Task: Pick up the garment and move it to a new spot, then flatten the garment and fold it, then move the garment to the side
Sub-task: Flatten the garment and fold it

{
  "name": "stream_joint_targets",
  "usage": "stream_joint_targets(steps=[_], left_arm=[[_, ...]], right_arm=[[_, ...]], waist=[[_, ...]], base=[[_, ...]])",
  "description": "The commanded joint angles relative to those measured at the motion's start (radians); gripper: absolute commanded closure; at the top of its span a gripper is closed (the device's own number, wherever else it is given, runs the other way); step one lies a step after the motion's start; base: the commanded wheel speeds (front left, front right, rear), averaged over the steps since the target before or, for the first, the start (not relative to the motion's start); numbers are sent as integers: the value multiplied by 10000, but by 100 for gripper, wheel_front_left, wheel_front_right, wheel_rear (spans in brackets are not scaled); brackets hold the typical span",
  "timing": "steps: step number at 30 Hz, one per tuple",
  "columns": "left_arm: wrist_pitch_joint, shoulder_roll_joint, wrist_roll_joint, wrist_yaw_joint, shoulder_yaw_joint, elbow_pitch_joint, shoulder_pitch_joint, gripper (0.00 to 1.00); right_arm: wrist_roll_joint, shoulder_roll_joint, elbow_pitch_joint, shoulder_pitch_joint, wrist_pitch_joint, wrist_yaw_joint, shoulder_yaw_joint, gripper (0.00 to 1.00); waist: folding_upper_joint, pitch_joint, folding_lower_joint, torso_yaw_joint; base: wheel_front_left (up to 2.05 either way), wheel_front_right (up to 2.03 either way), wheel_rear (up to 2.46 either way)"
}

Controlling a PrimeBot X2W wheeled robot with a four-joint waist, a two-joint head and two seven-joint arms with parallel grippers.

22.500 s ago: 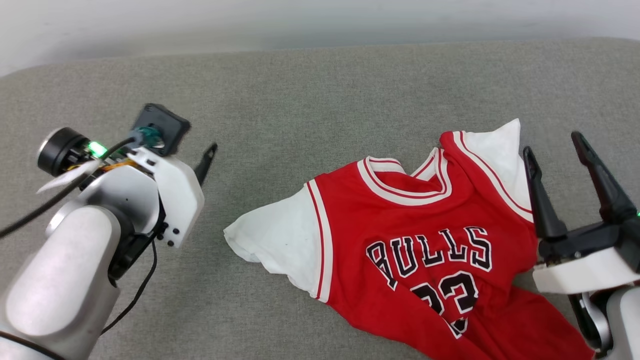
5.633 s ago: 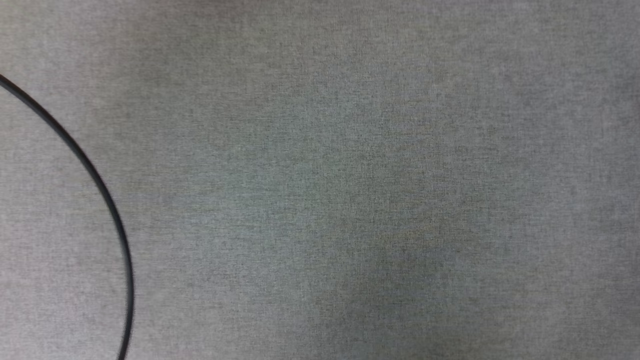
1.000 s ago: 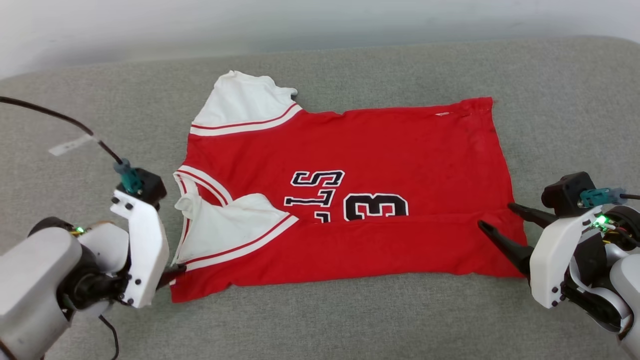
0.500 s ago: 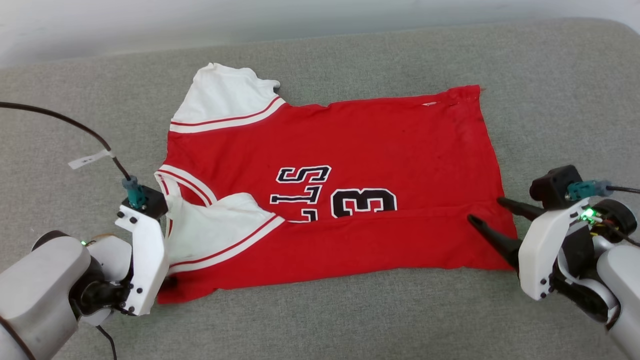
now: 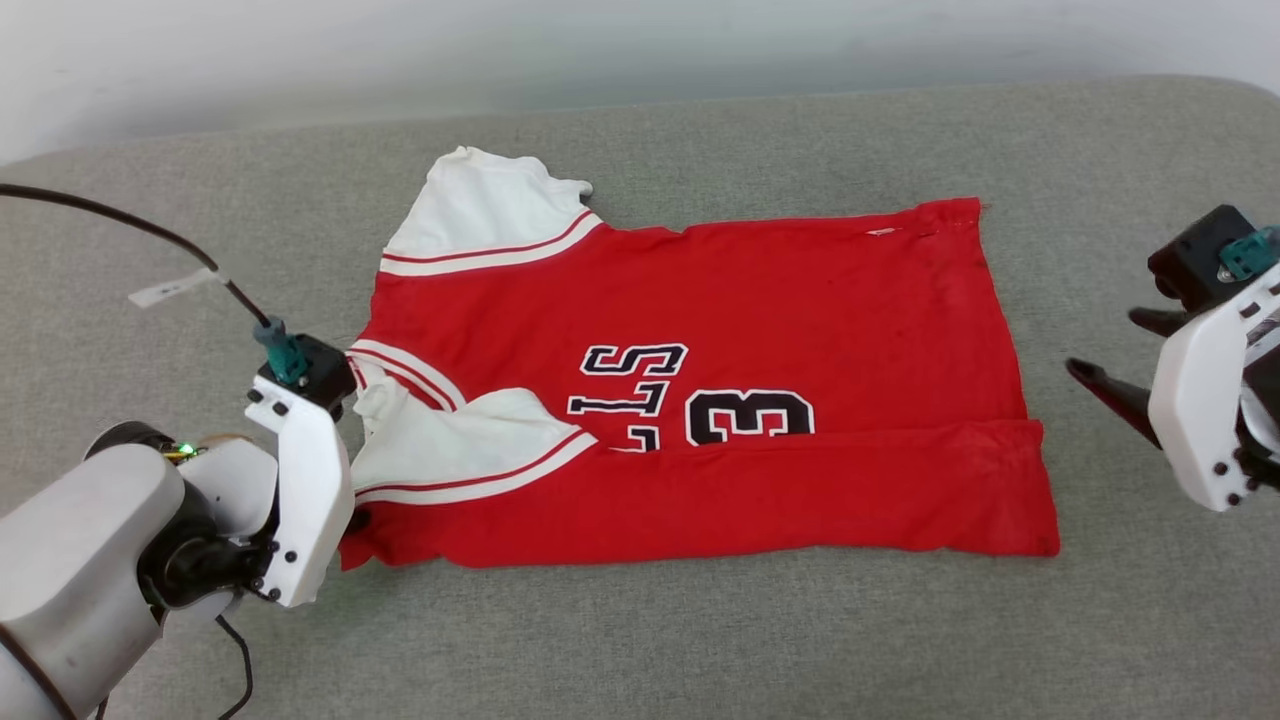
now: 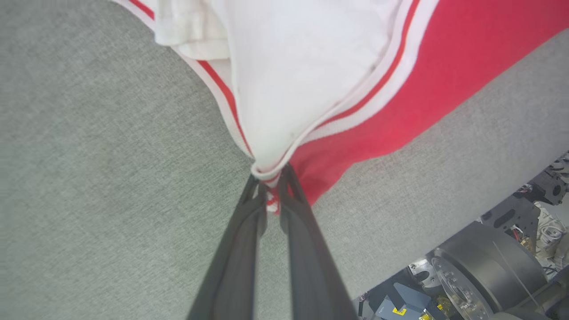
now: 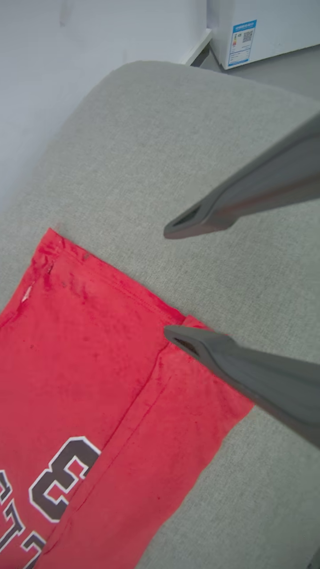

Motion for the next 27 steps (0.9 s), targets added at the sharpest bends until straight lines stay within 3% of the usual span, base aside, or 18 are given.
stream_joint_targets(steps=[1, 5, 9, 18, 25, 27], left_arm=[[20, 31, -9, -16, 13, -71, -77, 100], [33, 97, 68, 67, 79, -369, -262, 100], [13, 1, 155, 131, 96, -662, -394, 100], [-63, -201, 419, 146, 13, -1065, -594, 100], [-226, -213, 439, 87, -80, -1033, -403, 100], [-266, -170, 402, 73, -111, -985, -291, 100]], right_arm=[[193, -157, -113, -236, 386, -6, 232, 0], [1143, -602, -225, -738, 2251, -7, 1045, 0], [1919, -499, 184, -861, 3268, -6, 1369, 0], [2865, 541, 1540, -191, 3056, -6, 1444, 0], [3043, 1367, 2057, 742, 2747, 10, 2224, 0], [2970, 1405, 2089, 700, 2503, 10, 2269, 87]], waist=[[0, 24, 0, 52], [0, 128, 0, 166], [0, 372, 0, 309], [0, 1004, 0, 613], [0, 1145, 0, 655], [0, 1063, 0, 621]], base=[[0, 0, 0], [0, 0, 0], [0, 0, 0], [0, 0, 0], [0, 0, 0], [0, 0, 0]])
